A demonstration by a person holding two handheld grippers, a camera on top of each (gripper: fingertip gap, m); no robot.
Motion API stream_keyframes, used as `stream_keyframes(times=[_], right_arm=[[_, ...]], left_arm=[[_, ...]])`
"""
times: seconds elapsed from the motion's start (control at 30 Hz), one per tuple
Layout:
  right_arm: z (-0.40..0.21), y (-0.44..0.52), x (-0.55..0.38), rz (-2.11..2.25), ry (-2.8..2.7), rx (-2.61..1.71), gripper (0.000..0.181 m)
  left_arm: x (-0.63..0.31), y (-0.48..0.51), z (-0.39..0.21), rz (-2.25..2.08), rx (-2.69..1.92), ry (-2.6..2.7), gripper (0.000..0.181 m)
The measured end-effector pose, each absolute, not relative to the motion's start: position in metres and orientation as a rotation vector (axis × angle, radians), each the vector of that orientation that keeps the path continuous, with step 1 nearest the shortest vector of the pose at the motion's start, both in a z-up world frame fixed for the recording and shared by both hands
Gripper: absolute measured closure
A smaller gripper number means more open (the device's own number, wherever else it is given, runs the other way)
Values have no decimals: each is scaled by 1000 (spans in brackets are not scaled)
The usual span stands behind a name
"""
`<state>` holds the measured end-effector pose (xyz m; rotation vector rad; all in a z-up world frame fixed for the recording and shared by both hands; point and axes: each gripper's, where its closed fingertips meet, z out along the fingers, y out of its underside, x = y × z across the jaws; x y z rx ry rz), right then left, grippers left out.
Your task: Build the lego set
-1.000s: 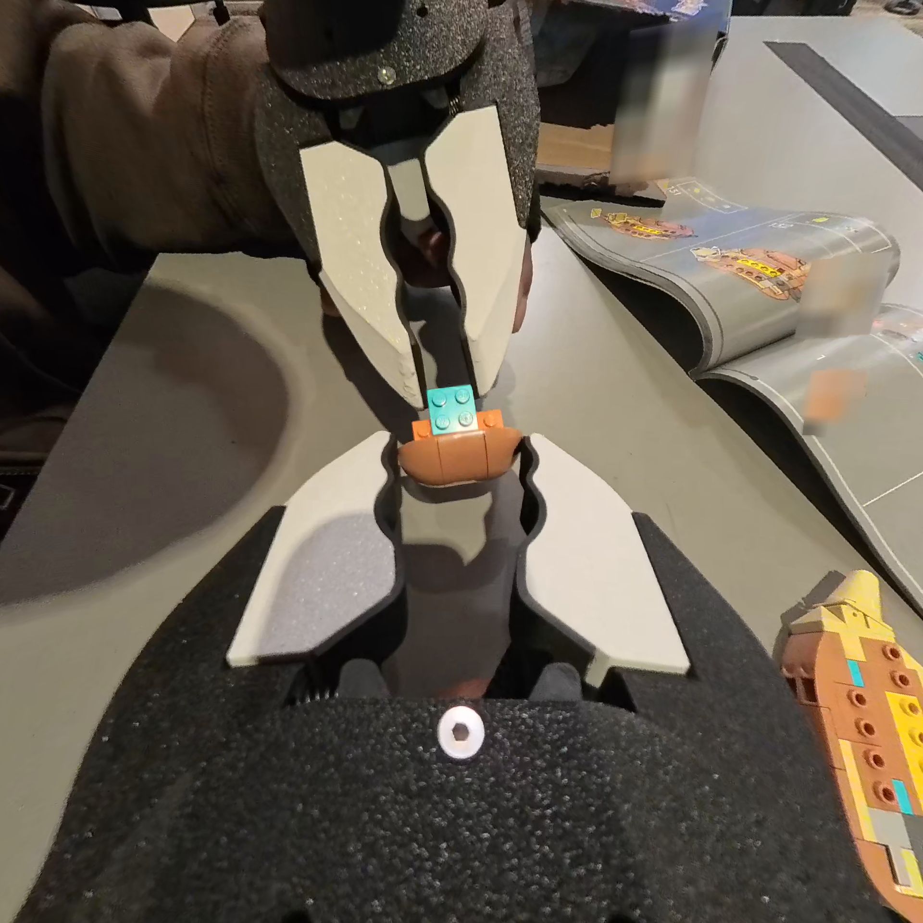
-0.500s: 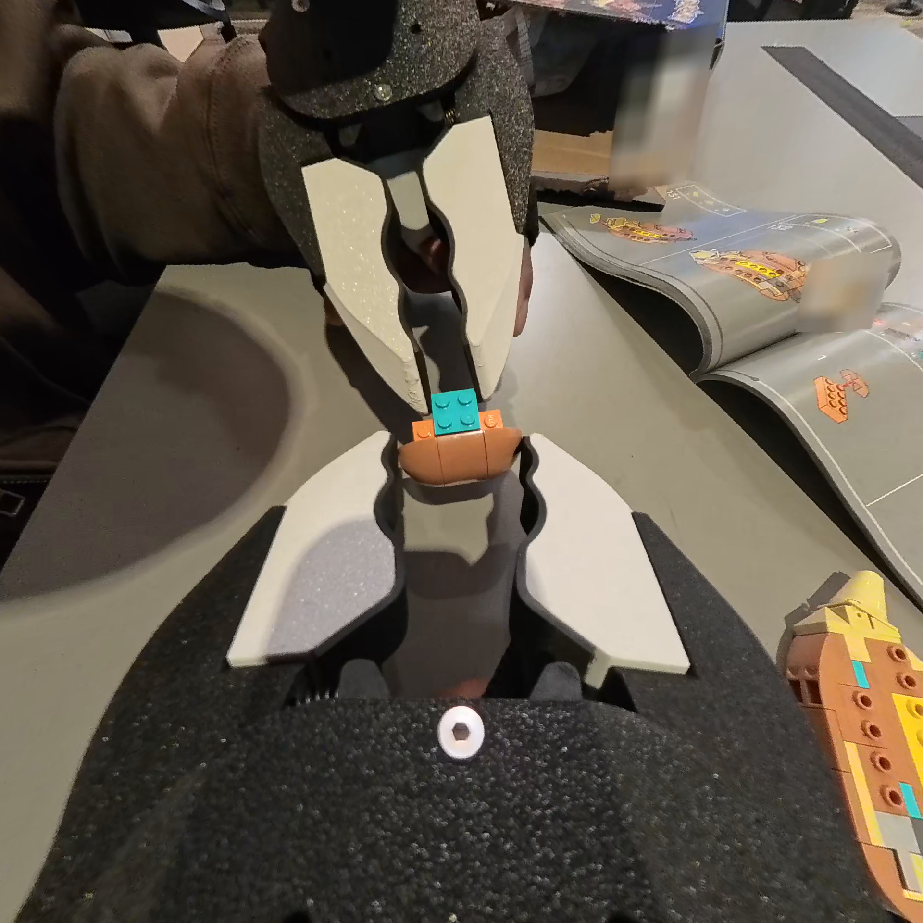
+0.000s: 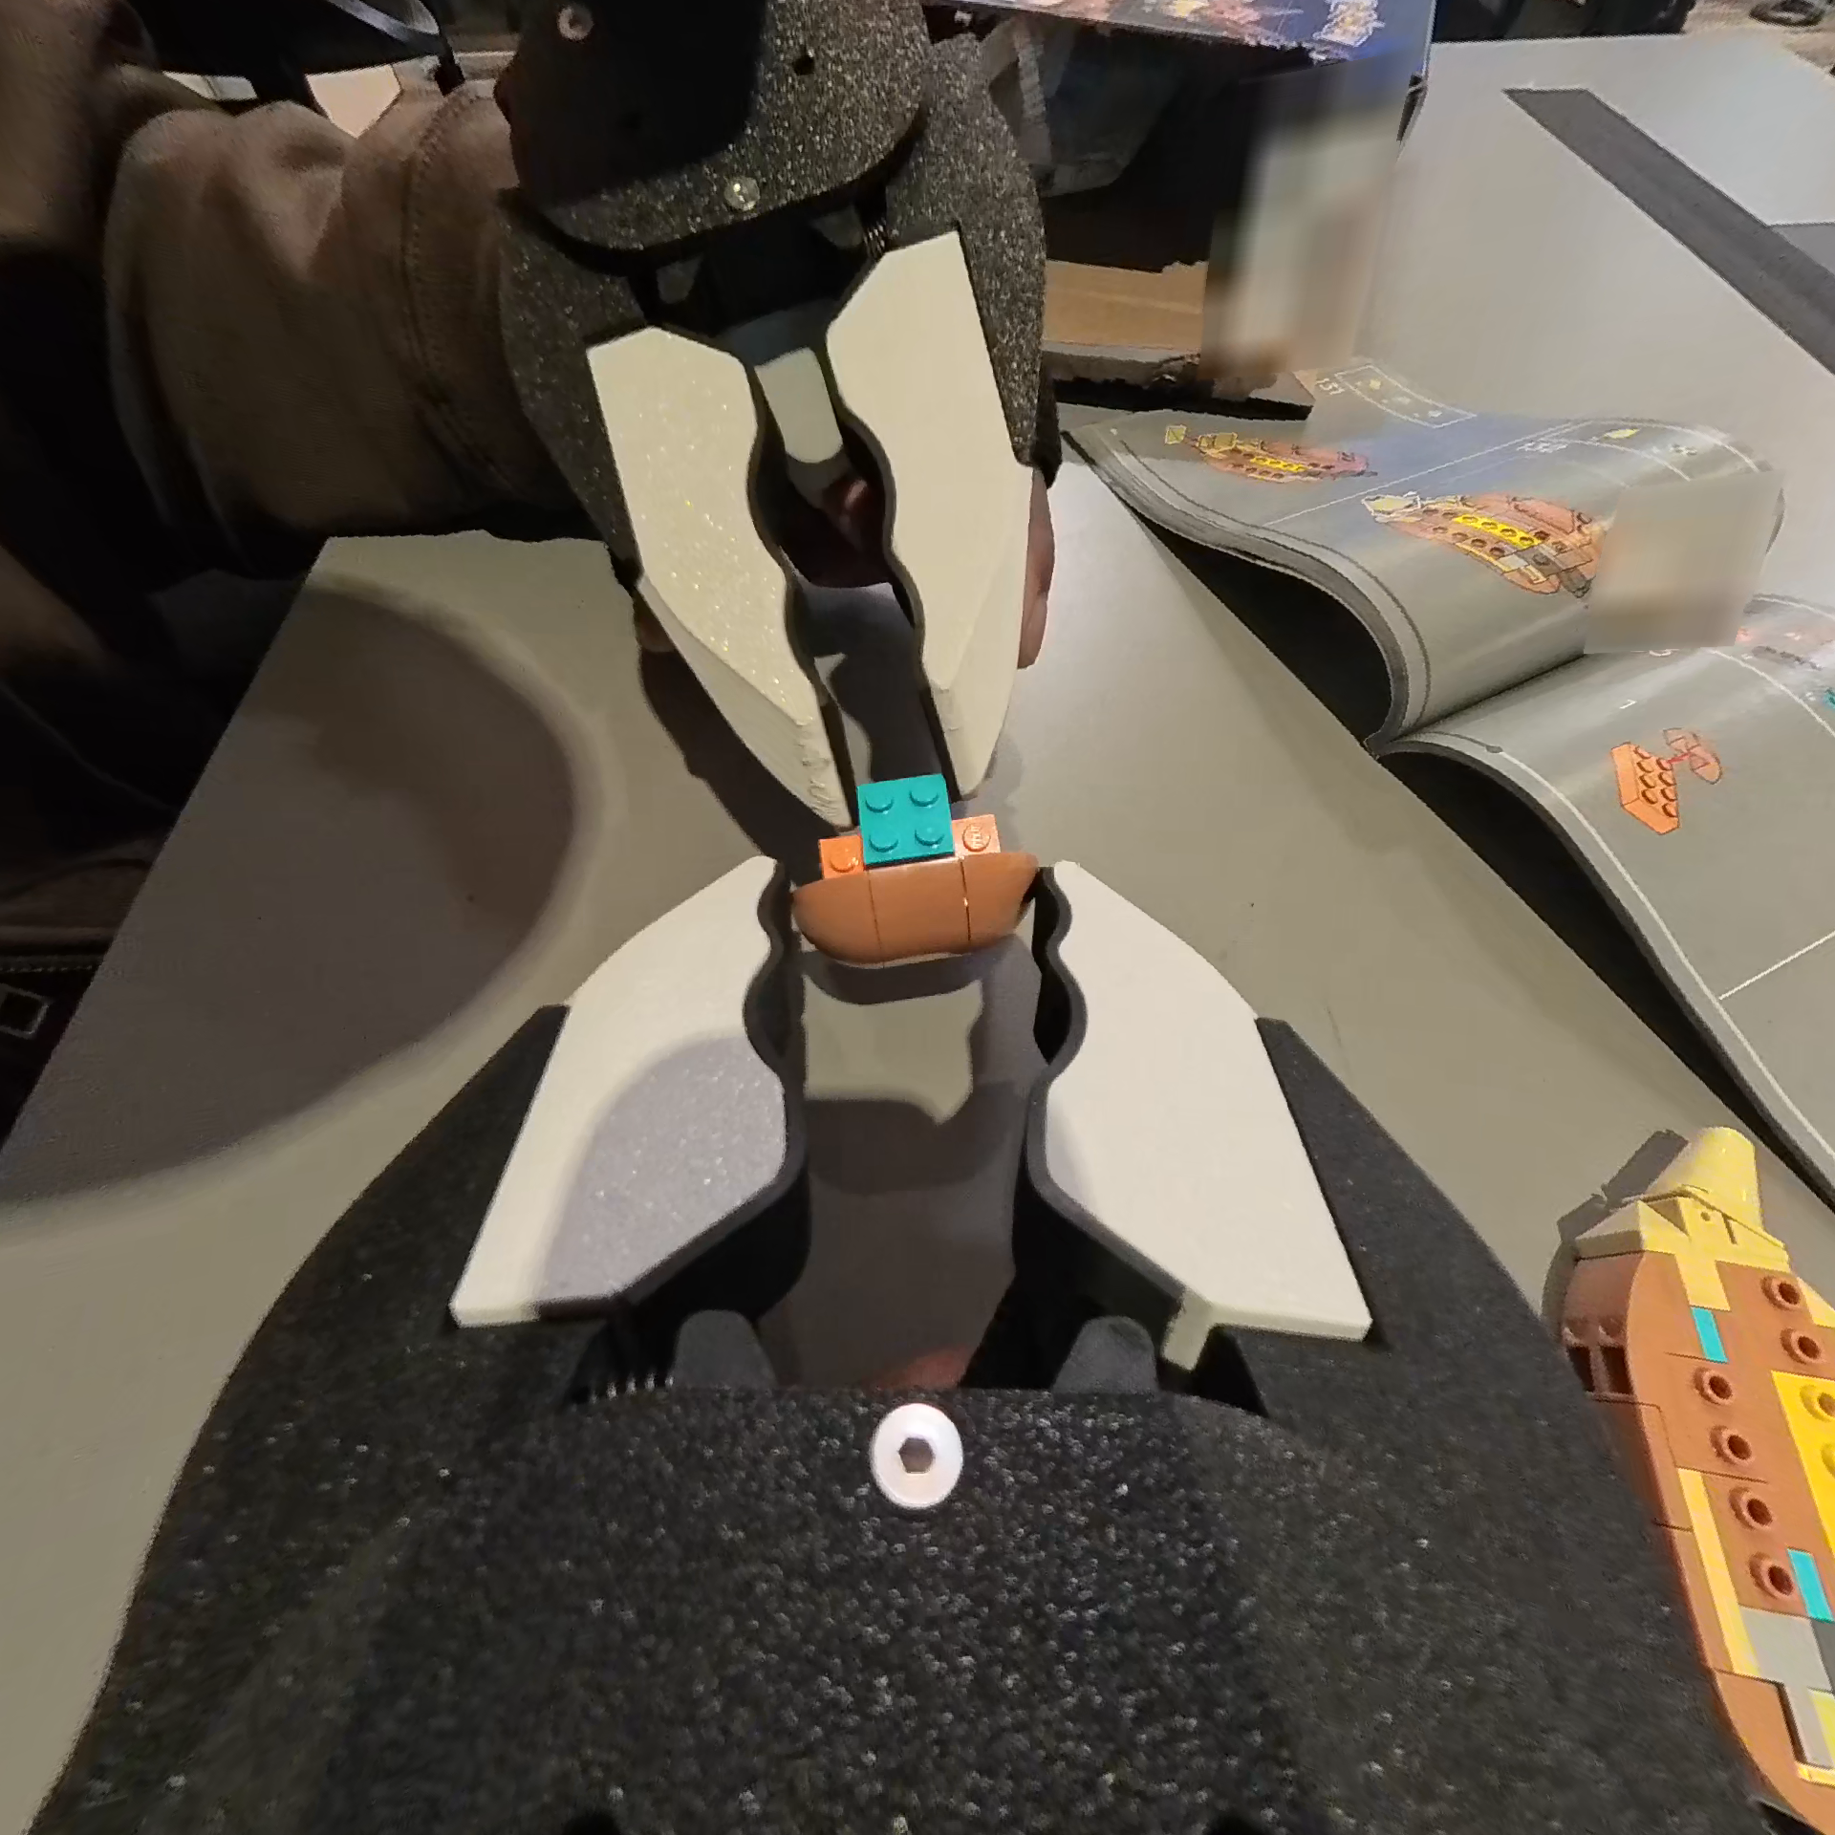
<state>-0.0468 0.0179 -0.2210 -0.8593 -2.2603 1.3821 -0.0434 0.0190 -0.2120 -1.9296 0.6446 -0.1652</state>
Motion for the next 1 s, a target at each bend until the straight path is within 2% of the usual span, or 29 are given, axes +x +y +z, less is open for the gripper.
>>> stream_keyframes(times=[0.73,1.0], right_arm=[[-221,18,-46,1381,-2265,-861,134],[-226,21,-43,1345,-2302,-885,134]], left_arm=[[-46,19,-213,-162,-1941,630,166],[-72,7,-216,-148,-2031,570,158]])
